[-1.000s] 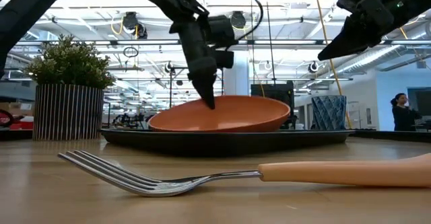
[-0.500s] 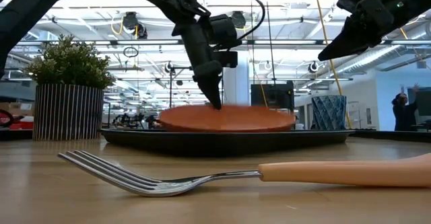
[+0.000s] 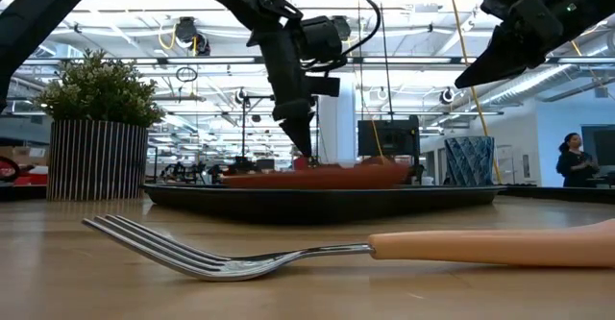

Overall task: Pick and place plate/cup/fork/spoon on tray
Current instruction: Put the blue cup on the black serving tray

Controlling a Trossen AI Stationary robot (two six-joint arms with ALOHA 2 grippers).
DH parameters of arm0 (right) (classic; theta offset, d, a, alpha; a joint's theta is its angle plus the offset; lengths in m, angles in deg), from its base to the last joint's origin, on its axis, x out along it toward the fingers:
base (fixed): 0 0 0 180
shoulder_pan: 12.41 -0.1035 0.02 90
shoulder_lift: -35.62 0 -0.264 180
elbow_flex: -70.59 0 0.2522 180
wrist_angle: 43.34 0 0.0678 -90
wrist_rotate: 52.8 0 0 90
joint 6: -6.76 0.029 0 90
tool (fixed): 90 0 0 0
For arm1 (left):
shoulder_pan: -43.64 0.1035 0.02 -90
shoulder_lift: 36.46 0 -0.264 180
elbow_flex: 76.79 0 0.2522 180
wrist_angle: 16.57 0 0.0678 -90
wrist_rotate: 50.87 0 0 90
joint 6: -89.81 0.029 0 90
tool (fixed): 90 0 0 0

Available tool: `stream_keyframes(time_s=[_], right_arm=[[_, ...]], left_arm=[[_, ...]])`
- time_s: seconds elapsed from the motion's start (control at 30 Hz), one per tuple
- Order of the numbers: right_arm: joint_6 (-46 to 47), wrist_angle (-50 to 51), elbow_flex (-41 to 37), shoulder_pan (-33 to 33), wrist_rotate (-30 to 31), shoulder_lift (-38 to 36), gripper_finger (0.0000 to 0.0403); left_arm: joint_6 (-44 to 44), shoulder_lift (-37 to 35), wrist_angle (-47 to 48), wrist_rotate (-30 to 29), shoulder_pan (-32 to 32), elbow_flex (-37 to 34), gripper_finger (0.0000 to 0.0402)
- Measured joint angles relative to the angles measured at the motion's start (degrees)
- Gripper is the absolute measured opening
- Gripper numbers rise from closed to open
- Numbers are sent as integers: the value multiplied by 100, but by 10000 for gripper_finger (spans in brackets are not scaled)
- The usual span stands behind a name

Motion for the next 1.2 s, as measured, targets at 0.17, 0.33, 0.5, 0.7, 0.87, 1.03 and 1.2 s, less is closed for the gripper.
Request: stream_keyframes(time_s=[0.17, 0.33, 0.5, 0.7, 0.87, 1.03, 1.2], right_arm=[[-1, 54, 0, 0, 0, 0, 77], [-33, 59, 0, 0, -1, 4, 77], [-293, 37, 0, 0, 6, 15, 77], [-255, 74, 0, -11, -7, 17, 77], [0, 314, 0, -11, -15, 17, 77], [435, 828, 0, 15, -17, 17, 77], [1151, 1550, 122, 229, -344, 104, 77]], left_arm=[[210, -157, -115, -372, -113, -7, 145], [377, -540, -338, -406, -255, -11, 145], [314, -1080, -795, -202, -316, -11, 145], [-208, -1668, -1323, 1107, -177, -7, 145], [-541, -1923, -2110, 2164, -74, -424, 145], [-651, -2131, -3559, 2296, -102, -1408, 145], [-696, -2515, -5190, 2307, -86, -2328, 145]])
